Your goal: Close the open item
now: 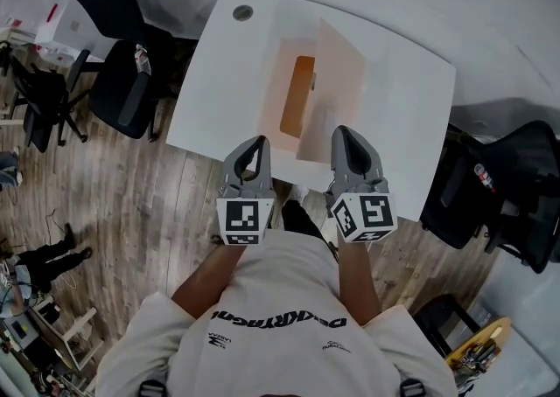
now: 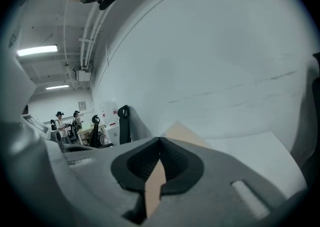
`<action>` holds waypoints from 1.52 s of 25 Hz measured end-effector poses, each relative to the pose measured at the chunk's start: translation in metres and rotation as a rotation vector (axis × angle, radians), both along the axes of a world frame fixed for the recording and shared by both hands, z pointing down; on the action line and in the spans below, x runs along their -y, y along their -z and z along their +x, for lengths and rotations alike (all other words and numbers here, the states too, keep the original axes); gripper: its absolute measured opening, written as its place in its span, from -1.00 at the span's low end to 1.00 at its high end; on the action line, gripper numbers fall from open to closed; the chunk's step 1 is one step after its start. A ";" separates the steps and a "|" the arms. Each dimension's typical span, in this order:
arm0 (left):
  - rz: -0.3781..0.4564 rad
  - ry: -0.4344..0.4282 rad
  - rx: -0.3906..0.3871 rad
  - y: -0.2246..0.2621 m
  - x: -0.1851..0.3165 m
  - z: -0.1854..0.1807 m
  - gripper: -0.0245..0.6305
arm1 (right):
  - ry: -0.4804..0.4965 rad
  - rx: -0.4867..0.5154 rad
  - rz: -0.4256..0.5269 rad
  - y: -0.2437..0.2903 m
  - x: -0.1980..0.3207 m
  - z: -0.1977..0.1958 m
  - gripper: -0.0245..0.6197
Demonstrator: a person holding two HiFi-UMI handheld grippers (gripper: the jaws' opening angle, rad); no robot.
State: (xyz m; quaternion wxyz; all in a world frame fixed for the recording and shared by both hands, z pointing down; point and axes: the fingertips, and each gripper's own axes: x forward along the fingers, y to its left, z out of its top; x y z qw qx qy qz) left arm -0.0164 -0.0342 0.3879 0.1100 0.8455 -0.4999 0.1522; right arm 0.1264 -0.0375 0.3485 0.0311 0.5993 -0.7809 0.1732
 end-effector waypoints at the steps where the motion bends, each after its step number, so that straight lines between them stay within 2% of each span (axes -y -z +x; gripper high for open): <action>1: -0.009 -0.004 0.003 -0.005 0.003 0.000 -0.91 | -0.003 -0.003 -0.009 -0.003 0.002 0.000 -0.92; 11: -0.077 -0.025 0.014 -0.041 0.020 -0.003 -0.91 | -0.008 -0.044 -0.062 -0.020 0.026 0.000 -0.92; 30: -0.211 0.009 0.047 -0.101 0.038 -0.017 -0.91 | 0.002 -0.048 -0.162 -0.064 0.054 0.003 -0.92; 38: -0.265 0.009 0.072 -0.128 0.038 -0.019 -0.92 | 0.013 -0.036 -0.206 -0.083 0.063 0.005 -0.84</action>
